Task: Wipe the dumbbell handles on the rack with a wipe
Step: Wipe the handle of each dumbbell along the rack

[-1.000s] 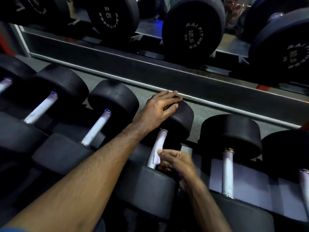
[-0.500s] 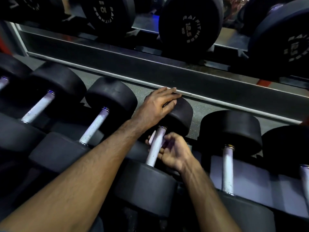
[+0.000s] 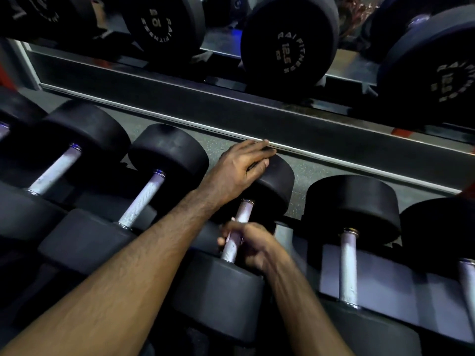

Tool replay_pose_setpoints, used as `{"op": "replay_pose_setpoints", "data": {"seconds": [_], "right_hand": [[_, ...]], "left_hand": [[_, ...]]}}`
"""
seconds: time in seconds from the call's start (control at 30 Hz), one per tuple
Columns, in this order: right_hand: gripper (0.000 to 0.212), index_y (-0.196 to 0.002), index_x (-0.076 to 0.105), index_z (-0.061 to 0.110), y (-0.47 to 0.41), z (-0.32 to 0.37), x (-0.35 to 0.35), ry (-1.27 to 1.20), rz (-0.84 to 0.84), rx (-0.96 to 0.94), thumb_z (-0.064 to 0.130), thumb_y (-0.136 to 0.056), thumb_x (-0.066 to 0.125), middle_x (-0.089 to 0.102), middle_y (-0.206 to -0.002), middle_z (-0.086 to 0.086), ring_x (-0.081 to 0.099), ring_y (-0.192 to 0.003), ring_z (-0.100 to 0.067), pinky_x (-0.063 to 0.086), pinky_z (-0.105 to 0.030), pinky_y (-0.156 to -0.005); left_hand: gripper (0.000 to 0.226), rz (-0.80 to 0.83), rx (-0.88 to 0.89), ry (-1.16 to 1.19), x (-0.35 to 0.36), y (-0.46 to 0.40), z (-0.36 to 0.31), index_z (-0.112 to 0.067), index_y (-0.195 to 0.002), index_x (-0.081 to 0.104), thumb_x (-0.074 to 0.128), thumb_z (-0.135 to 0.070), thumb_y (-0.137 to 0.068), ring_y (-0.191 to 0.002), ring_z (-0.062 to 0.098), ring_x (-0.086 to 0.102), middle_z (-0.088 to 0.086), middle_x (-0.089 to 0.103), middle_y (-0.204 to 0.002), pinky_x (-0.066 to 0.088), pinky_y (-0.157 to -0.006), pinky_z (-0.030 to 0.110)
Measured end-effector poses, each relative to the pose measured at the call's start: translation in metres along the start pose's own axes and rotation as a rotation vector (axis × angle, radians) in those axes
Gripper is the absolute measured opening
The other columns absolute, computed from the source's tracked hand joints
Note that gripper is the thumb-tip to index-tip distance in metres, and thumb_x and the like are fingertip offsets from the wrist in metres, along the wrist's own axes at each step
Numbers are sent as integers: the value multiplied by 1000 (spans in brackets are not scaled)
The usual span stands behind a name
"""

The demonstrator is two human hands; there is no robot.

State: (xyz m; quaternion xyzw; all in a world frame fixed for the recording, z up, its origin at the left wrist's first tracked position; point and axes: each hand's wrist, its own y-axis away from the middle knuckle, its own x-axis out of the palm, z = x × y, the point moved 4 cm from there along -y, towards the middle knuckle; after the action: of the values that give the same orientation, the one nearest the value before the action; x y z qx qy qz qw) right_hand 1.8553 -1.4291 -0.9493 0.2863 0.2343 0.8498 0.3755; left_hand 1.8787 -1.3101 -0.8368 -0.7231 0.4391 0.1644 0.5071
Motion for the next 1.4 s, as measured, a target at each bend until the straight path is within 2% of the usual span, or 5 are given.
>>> {"op": "replay_pose_setpoints", "data": {"seconds": [0.4,0.57,0.8,1.1,1.4], "right_hand": [[9,-89,66,0,16,5,-13,83,-23,-55,7,-94,65,71,-66,-17,74,-75,-37,63,-43,-72],[8,-94,65,-2,-5,28,-6,21,-112,-107,4,-95,59,73,-83,-24,72,-63,-33,61,-34,-57],[9,-87,68,8,2,9,-7,-6,-1,38,11,-93,62,69,-81,-15,70,-78,-31,56,-47,-88],[7,-97,66,0,-6,19,-2,52,-85,-89,6,-94,62,73,-76,-19,72,-64,-33,59,-34,-57],[15,-88,66,6,-2,35,-1,-38,-3,-37,10,-99,57,71,-86,-15,70,-76,-27,57,-41,-71]], "left_hand": [[51,25,-33,1,0,1,1,-28,-147,65,43,-52,-106,-156,21,37,-4,51,-163,32,-127,49],[51,11,-27,-6,2,1,-1,-27,-146,66,44,-50,-107,-155,20,39,-3,52,-162,32,-127,49],[51,-4,-28,-14,1,3,-2,-26,-144,68,44,-49,-106,-153,22,42,-3,54,-160,33,-126,48],[45,-12,-10,-38,1,3,0,-26,-146,66,47,-43,-109,-154,21,40,-3,53,-161,32,-127,43],[46,5,-27,-22,0,3,-3,-28,-146,66,45,-45,-109,-155,22,40,-4,53,-161,33,-127,46]]}}
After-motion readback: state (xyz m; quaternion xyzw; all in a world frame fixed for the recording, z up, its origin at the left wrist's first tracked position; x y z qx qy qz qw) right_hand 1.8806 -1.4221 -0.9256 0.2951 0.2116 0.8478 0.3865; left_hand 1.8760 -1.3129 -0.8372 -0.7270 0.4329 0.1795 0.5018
